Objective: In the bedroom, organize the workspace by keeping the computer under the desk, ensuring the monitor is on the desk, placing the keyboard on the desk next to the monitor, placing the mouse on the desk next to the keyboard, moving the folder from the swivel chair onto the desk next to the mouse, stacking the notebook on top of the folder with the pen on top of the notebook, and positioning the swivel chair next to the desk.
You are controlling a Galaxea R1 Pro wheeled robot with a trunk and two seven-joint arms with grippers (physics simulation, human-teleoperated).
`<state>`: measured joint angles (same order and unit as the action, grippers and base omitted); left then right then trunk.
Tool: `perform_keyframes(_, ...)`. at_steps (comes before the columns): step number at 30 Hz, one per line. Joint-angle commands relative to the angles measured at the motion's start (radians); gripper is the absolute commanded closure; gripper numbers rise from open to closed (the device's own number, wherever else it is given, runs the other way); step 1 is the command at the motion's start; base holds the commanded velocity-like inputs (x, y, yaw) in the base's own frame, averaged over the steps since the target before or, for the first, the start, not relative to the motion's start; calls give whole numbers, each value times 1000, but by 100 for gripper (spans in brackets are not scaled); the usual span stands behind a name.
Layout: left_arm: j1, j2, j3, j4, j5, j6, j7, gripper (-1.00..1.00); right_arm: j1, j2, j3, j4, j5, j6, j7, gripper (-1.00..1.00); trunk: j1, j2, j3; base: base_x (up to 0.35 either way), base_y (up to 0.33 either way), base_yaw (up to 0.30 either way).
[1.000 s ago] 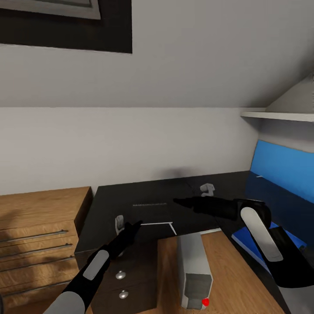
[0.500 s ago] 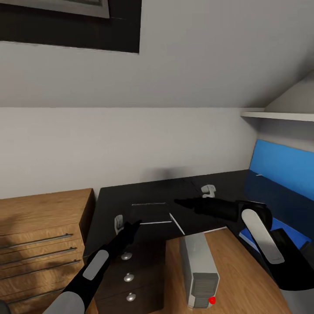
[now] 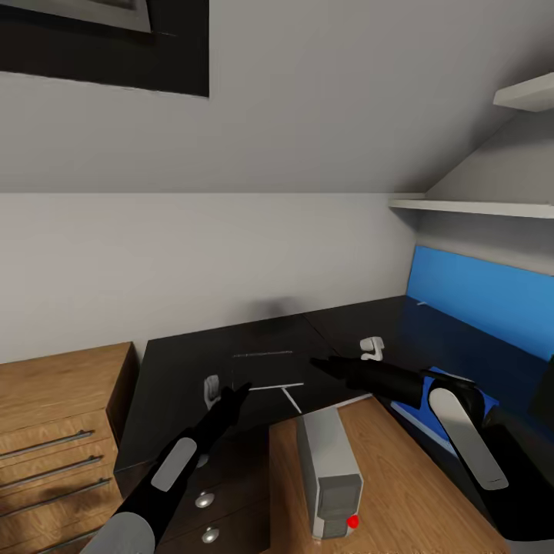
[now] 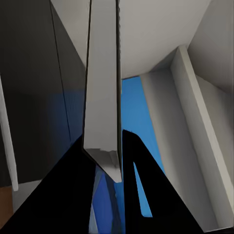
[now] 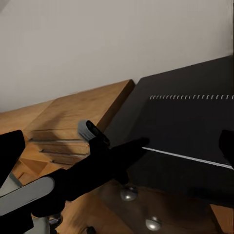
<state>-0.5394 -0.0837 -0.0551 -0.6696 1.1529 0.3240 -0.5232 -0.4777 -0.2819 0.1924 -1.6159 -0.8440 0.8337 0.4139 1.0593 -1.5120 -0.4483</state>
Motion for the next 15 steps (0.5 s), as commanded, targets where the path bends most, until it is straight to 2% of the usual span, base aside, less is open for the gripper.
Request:
perform_keyframes(1,-1,0,0,-4,9,8,1,100,-1,0,1,0,2,3,3,-100,0,-1,0,0,0,-255)
perform_keyframes(7,-2,-5,0,-12,7,2,3,100,-1,2,2,0,2,2,3,-100,0,-1,4,0,0,-255)
perform_keyframes(14,-2,-40,-2,-15,8,-31,52,100,-1,7,7,0,2,1,2,-100,0,-1,9,0,0,-266)
perform_keyframes(15,-2,-50,-3,-15,9,-70,75,100,-1,6,7,-1,2,1,2,-100,0,-1,10,0,0,-258)
